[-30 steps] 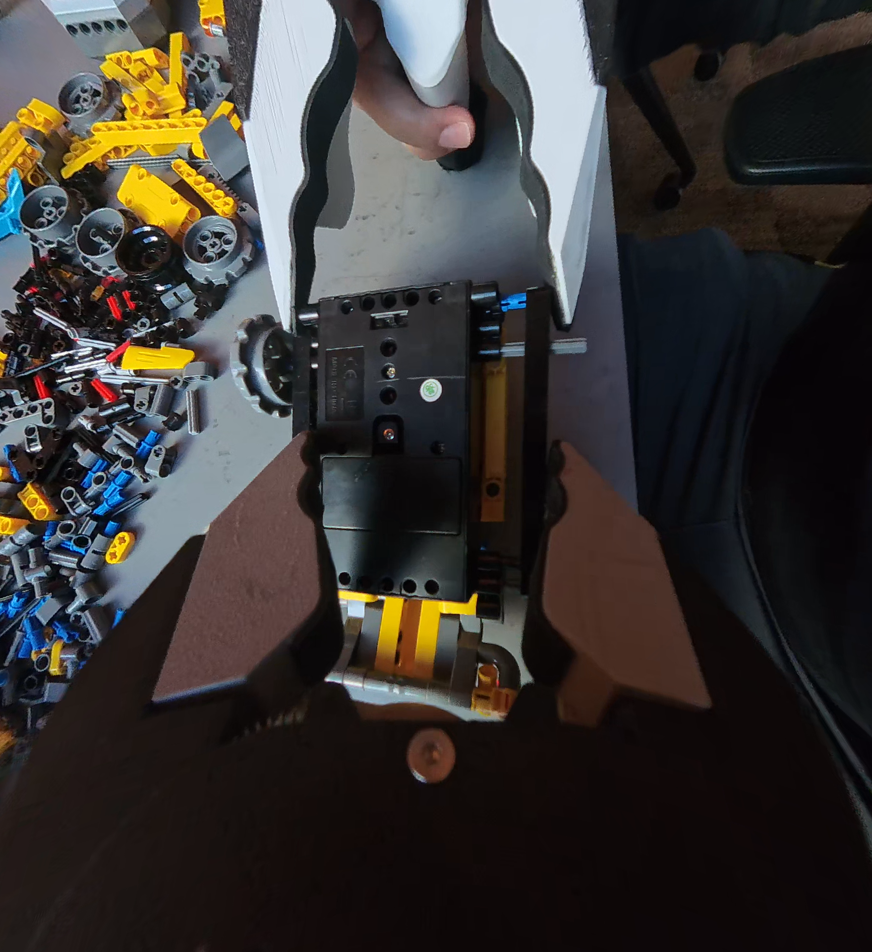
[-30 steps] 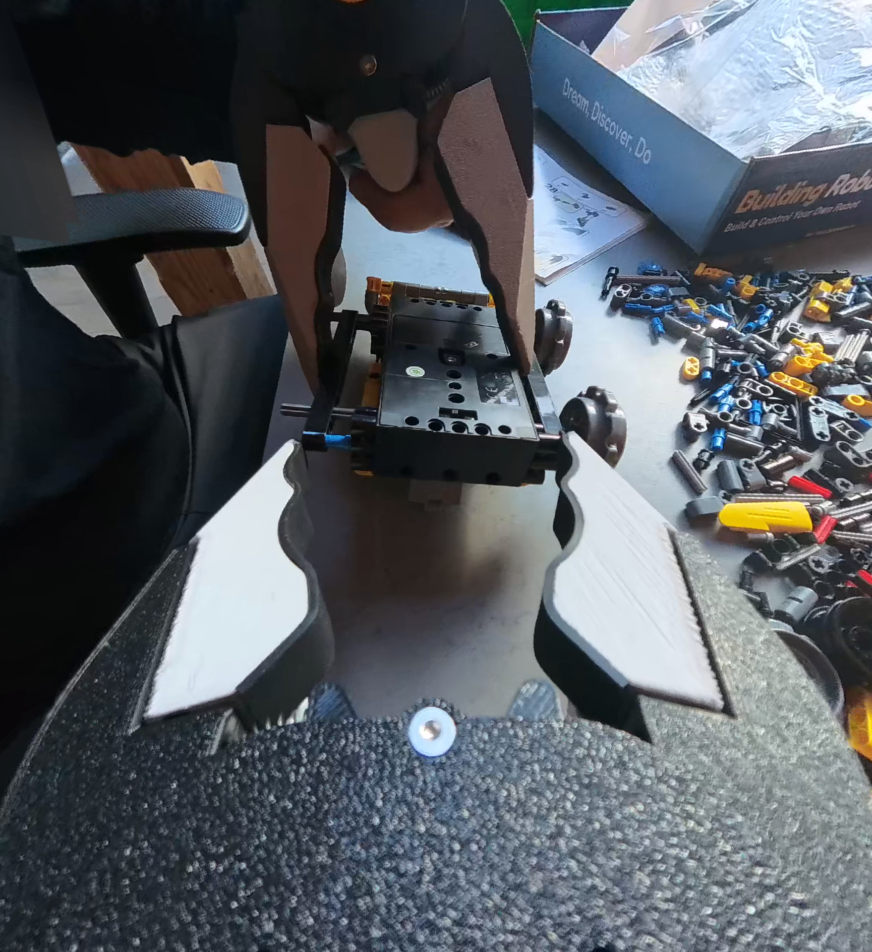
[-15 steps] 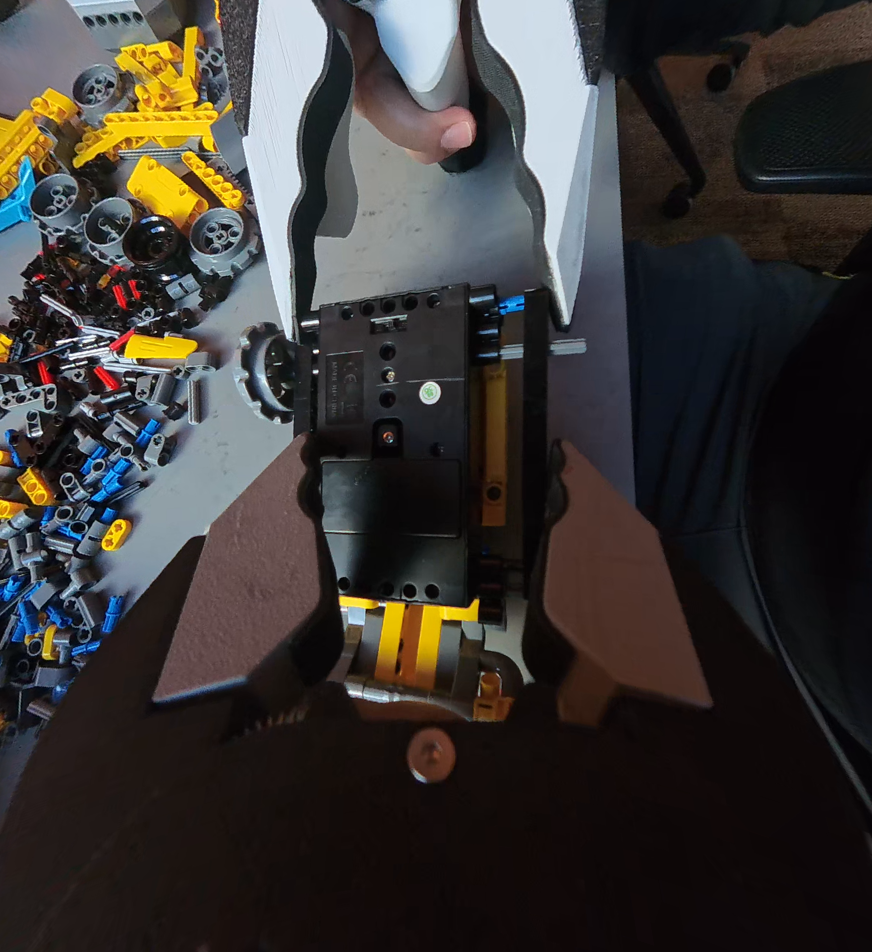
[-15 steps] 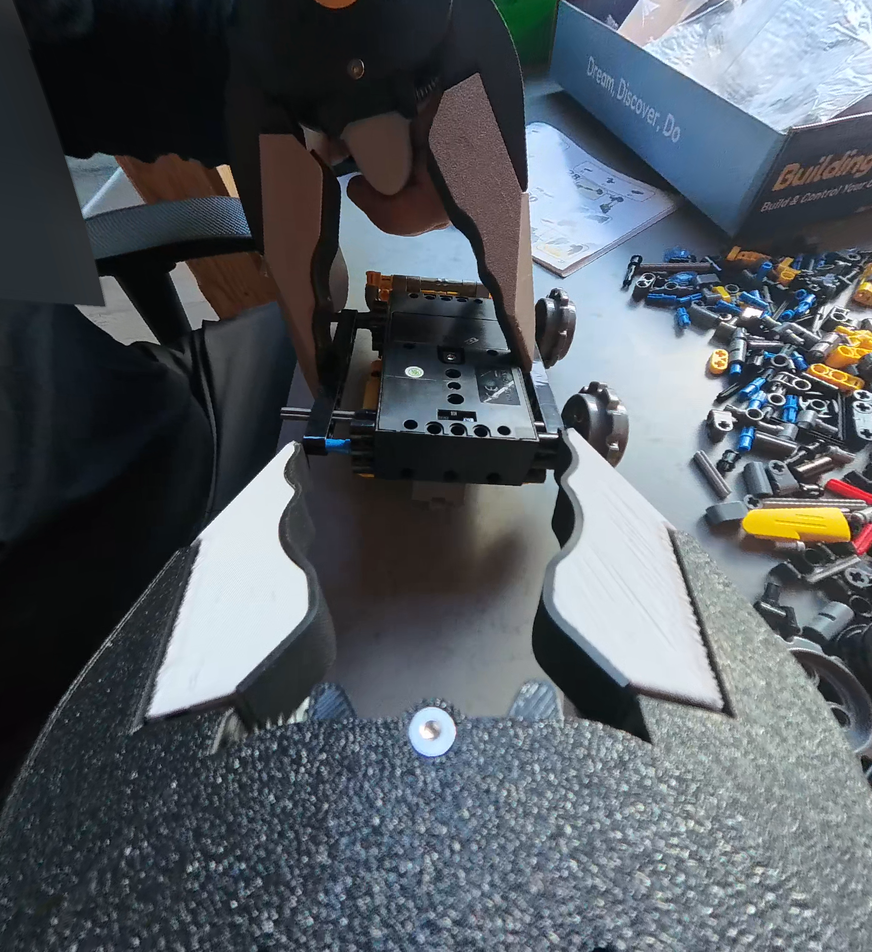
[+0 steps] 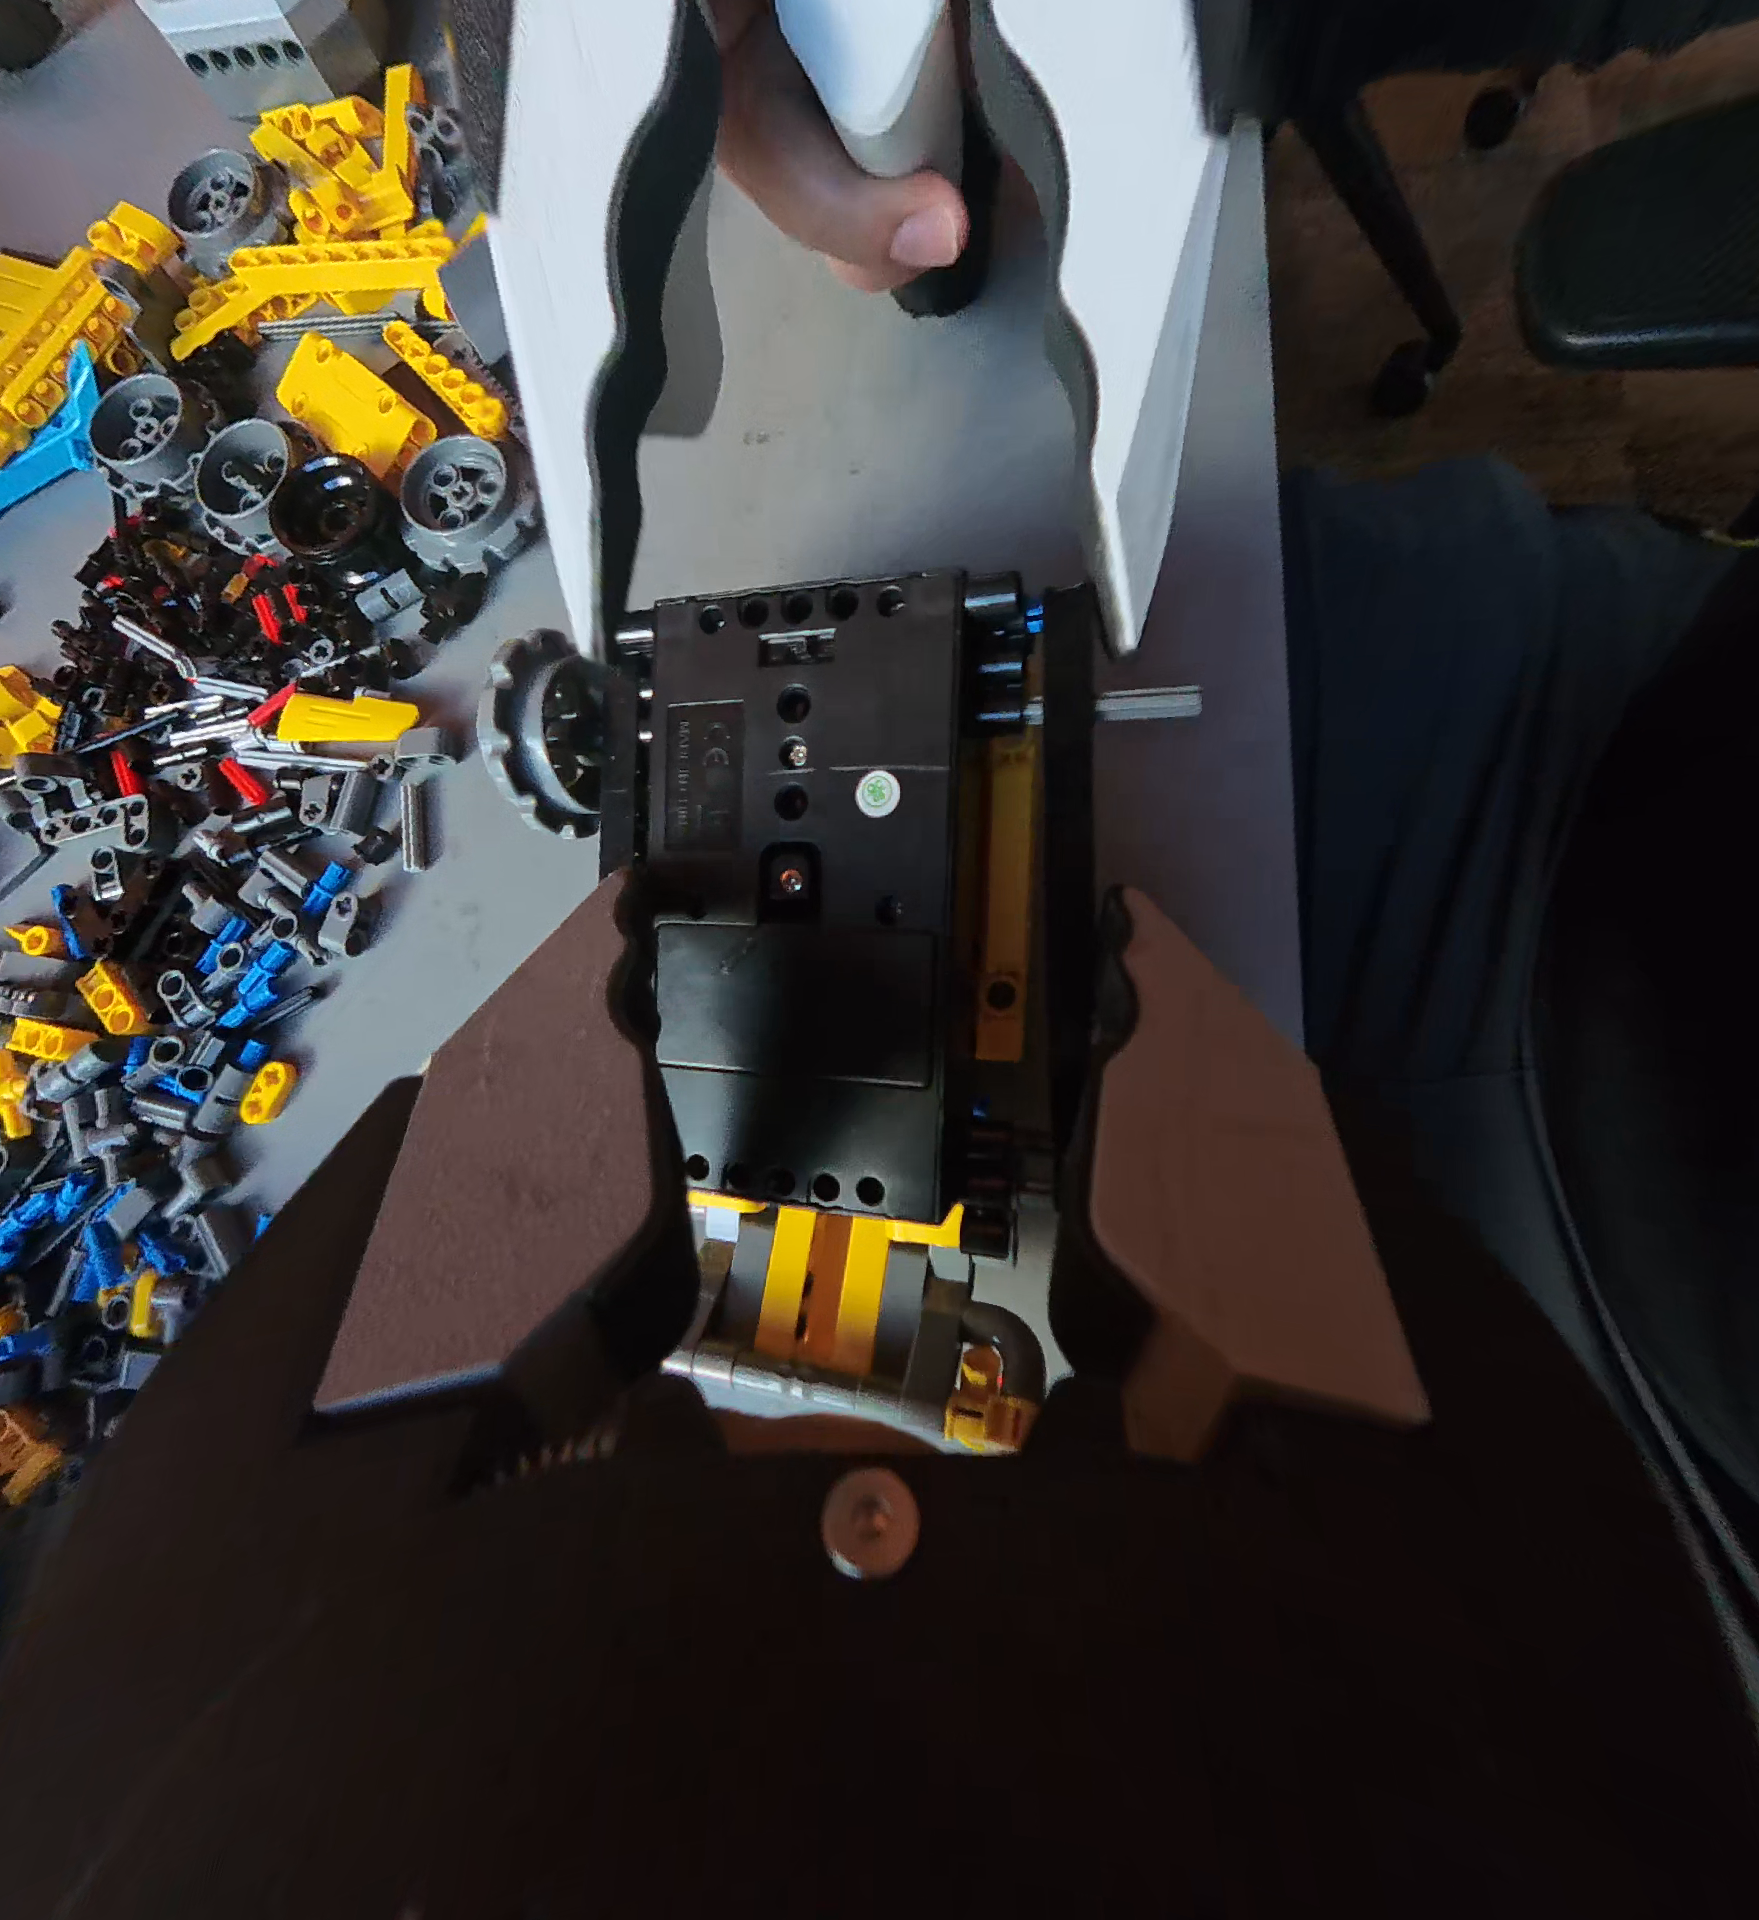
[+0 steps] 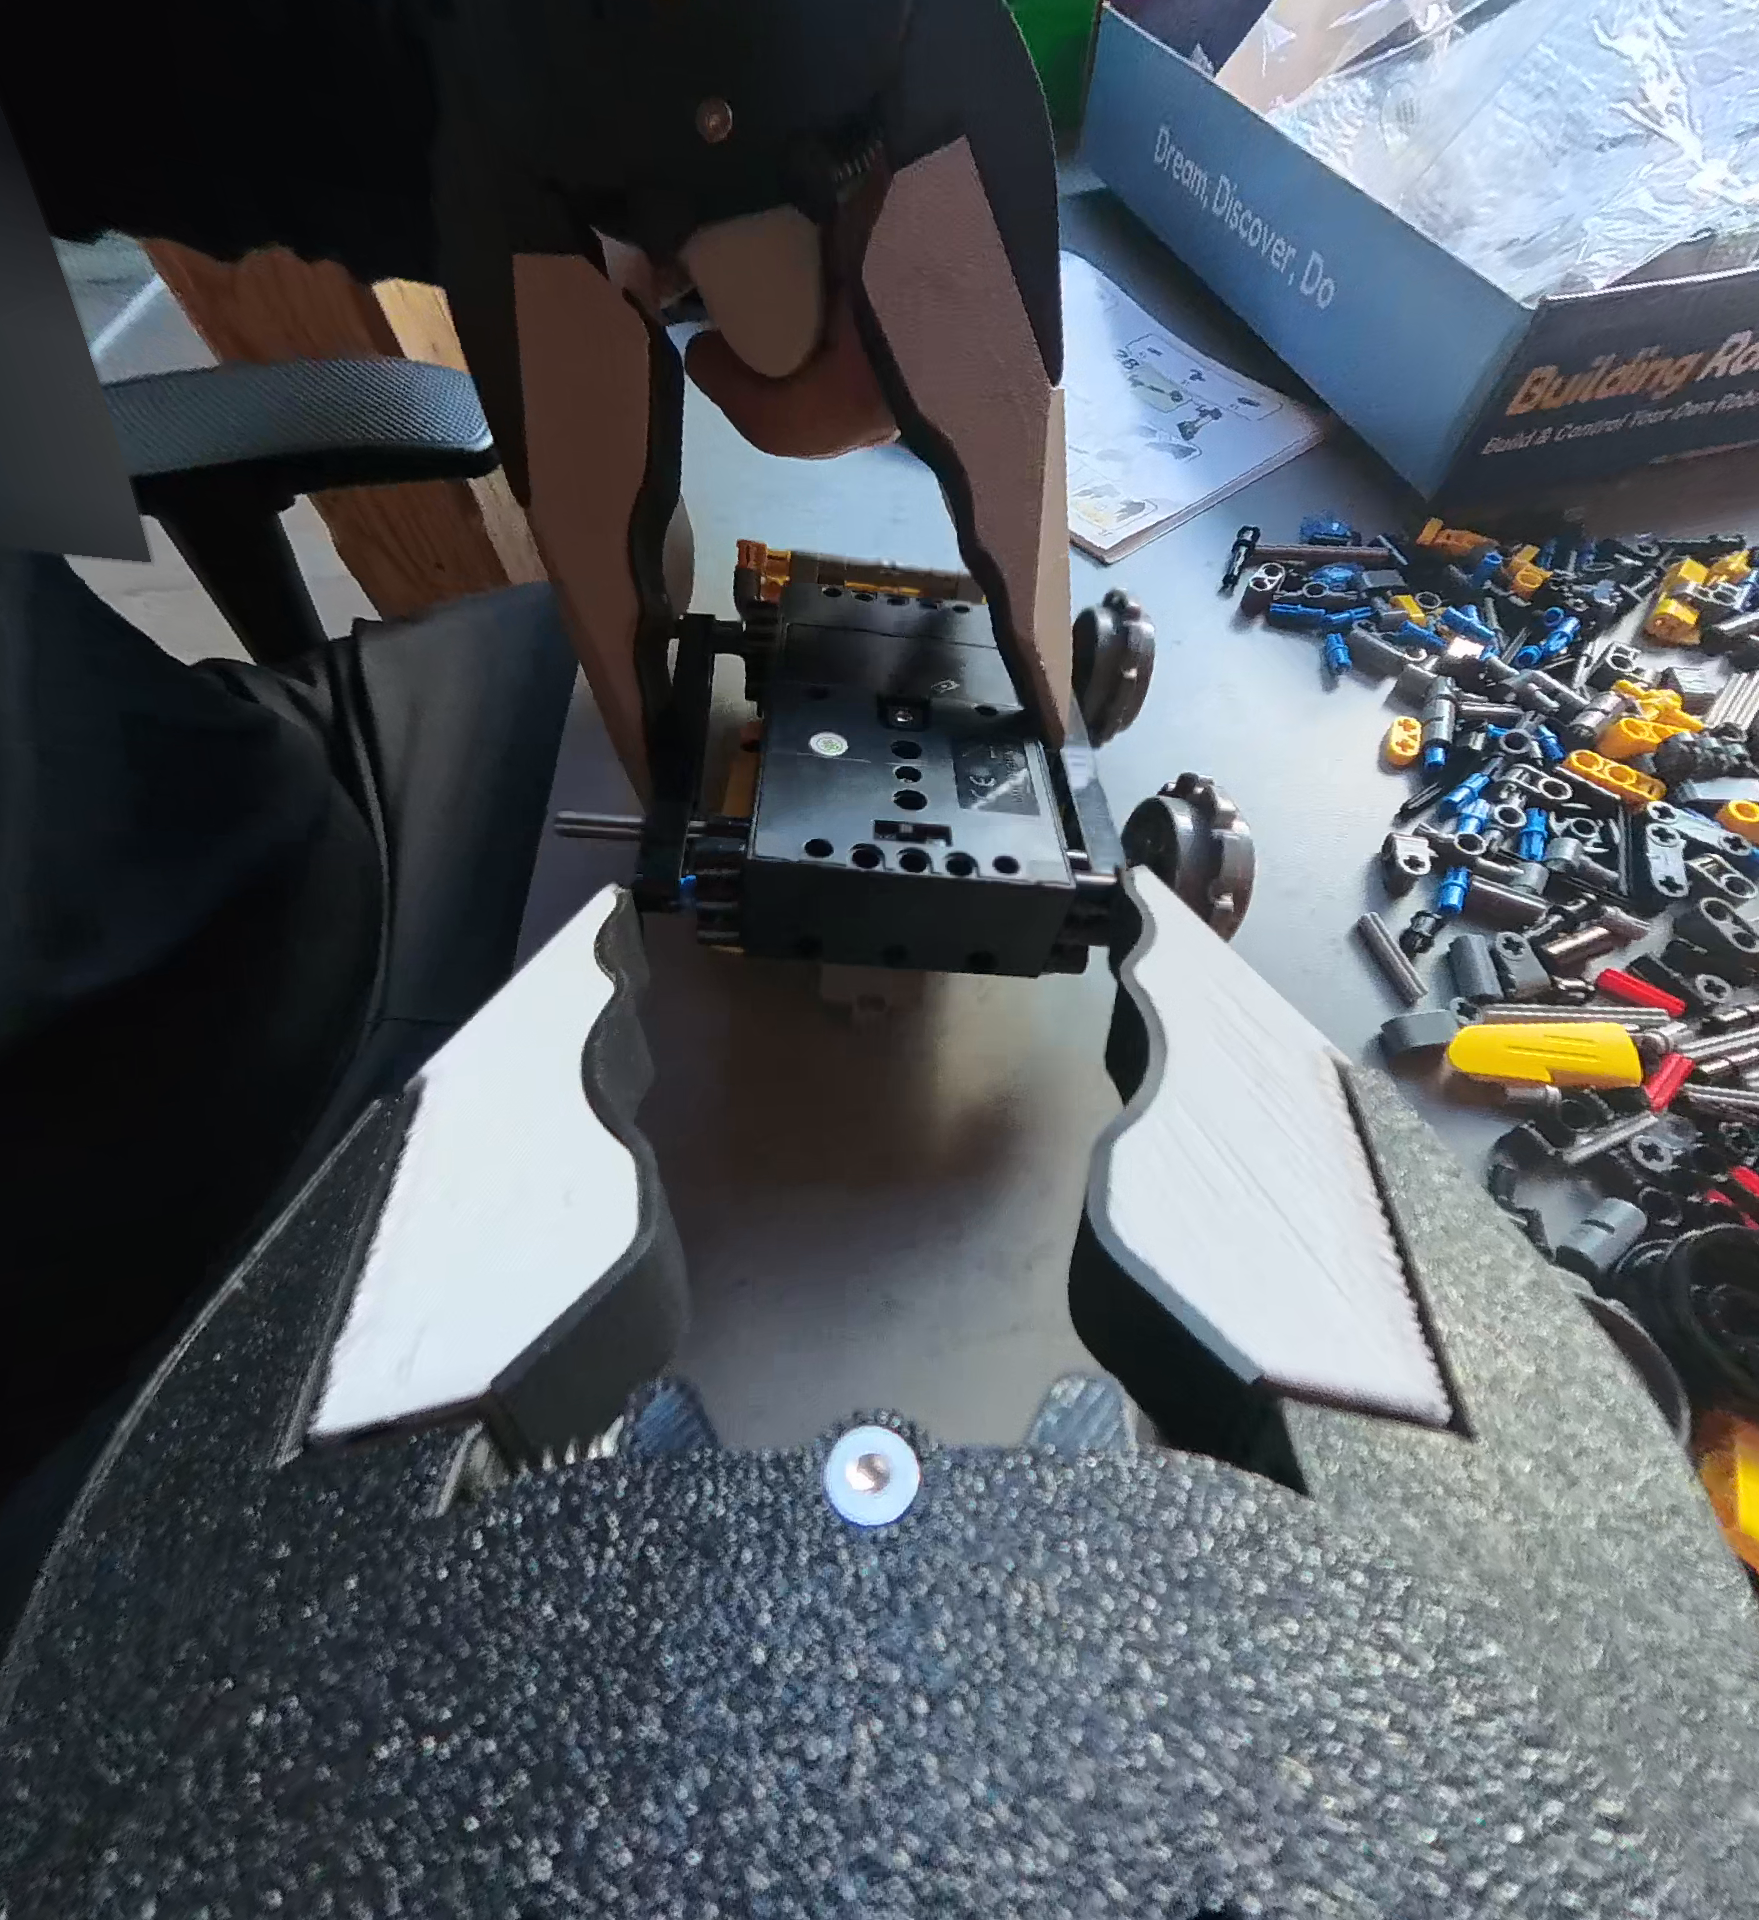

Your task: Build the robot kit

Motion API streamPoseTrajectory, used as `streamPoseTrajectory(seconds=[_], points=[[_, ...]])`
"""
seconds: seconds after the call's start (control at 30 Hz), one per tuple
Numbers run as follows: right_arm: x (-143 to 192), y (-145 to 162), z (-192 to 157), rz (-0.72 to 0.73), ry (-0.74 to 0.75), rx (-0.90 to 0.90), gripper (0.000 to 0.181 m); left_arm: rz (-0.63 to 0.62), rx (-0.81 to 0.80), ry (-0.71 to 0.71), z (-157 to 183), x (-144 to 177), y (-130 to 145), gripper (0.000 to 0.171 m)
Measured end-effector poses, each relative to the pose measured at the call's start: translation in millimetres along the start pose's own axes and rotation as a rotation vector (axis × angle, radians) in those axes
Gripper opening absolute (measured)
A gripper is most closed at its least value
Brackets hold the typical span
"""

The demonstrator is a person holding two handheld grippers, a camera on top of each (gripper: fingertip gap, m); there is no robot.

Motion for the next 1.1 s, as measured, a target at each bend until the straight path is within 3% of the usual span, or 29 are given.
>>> streamPoseTrajectory(seconds=[0.13, 0.3, 0.43, 0.53, 0.7, 0.83, 1.0, 1.1], points=[[12, -13, -4, 0.062, -0.004, -0.030, 0.087, -0.007, -0.019, -0.005, 1, -1, -1, 0.083], [4, -18, -10, -0.076, 0.062, -0.013, 0.093, -0.006, 0.000, -0.022, 1, -2, -3, 0.084], [4, -19, -10, -0.142, 0.118, -0.018, 0.081, -0.004, -0.003, -0.032, 3, 1, -2, 0.085], [6, -19, -10, -0.164, 0.119, -0.037, 0.078, 0.008, 0.032, -0.082, -4, 20, 7, 0.095], [15, -37, -11, -0.161, 0.131, -0.063, 0.088, 0.058, 0.107, -0.121, -6, 64, 43, 0.096], [-7, -52, -16, -0.284, 0.141, -0.007, 0.091, 0.044, 0.130, -0.095, 5, 48, 65, 0.095], [-44, -50, -20, -0.487, 0.181, 0.090, 0.098, 0.097, 0.127, -0.080, 12, 30, 61, 0.099], [-51, -49, -19, -0.520, 0.186, 0.085, 0.100, 0.109, 0.132, -0.081, 7, 26, 60, 0.105]])
Point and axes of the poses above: each gripper's, where its closed fingertips meet, x back along the fingers, y out of its underside, z = x × y across the jaws, the point moved 6 cm from there along x, back along the fingers, and after that the axes turned 7 degrees about -z, right-handed, at the moved point
